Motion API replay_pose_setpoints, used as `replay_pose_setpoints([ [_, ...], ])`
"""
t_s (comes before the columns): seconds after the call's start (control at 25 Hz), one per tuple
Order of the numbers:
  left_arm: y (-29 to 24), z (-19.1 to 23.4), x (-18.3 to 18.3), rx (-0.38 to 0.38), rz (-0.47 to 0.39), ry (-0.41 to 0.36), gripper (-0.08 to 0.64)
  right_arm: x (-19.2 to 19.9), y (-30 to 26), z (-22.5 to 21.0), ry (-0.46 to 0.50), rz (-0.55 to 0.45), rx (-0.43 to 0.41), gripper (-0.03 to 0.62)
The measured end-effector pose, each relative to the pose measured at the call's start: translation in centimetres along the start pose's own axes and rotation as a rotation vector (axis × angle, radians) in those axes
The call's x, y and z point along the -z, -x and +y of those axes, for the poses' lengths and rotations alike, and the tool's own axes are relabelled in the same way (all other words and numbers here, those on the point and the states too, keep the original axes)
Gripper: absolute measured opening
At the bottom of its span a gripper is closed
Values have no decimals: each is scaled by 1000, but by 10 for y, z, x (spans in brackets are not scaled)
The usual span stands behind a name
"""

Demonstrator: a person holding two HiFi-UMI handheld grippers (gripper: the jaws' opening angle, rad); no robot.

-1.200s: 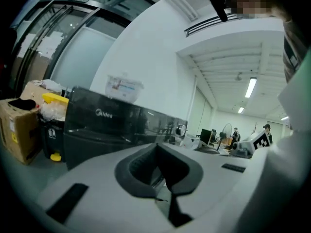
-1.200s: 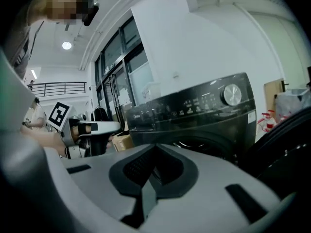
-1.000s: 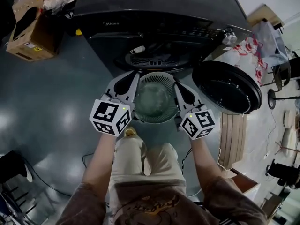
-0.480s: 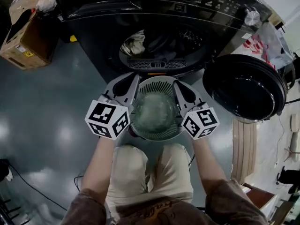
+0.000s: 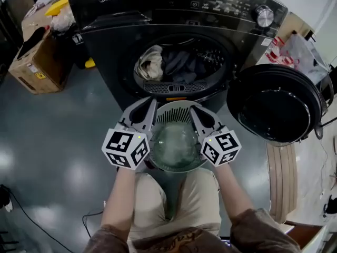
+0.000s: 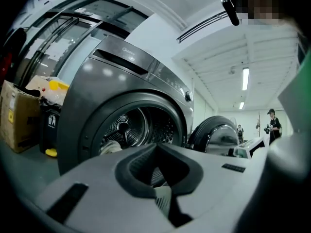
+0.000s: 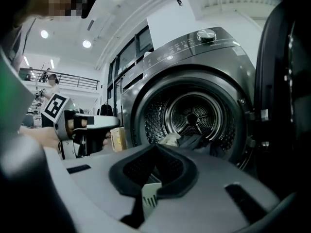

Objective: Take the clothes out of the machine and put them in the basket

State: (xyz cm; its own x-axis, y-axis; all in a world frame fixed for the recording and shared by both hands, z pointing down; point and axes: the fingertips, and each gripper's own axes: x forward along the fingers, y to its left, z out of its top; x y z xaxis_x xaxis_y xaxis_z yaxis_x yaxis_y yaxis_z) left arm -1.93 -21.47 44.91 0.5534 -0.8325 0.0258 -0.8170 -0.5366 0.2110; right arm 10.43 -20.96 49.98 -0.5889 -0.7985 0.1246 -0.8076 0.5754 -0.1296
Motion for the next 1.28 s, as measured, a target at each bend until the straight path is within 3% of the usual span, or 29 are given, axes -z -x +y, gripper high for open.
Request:
replay_pose_setpoints([
  [0.12, 8, -1, 9, -29, -2, 13, 5, 5, 7, -2, -11, -3, 2, -2],
  [0.64, -8, 1, 10, -36, 25, -102, 5, 10, 2, -31, -52, -48, 48, -3],
  [0.84, 0, 17, 16, -69, 37, -58, 5, 21, -14, -33, -57, -4, 26, 140],
  [1.04, -1, 8, 25, -41, 51, -62, 5, 27, -37, -39, -70, 23, 16, 443],
  [1.16, -4, 2, 26, -24, 53, -62, 5, 29, -55, -49, -24, 51, 19, 508],
  [1.28, -6, 0, 26, -22, 55, -66, 5, 28, -78, -61, 22, 77, 25, 522],
])
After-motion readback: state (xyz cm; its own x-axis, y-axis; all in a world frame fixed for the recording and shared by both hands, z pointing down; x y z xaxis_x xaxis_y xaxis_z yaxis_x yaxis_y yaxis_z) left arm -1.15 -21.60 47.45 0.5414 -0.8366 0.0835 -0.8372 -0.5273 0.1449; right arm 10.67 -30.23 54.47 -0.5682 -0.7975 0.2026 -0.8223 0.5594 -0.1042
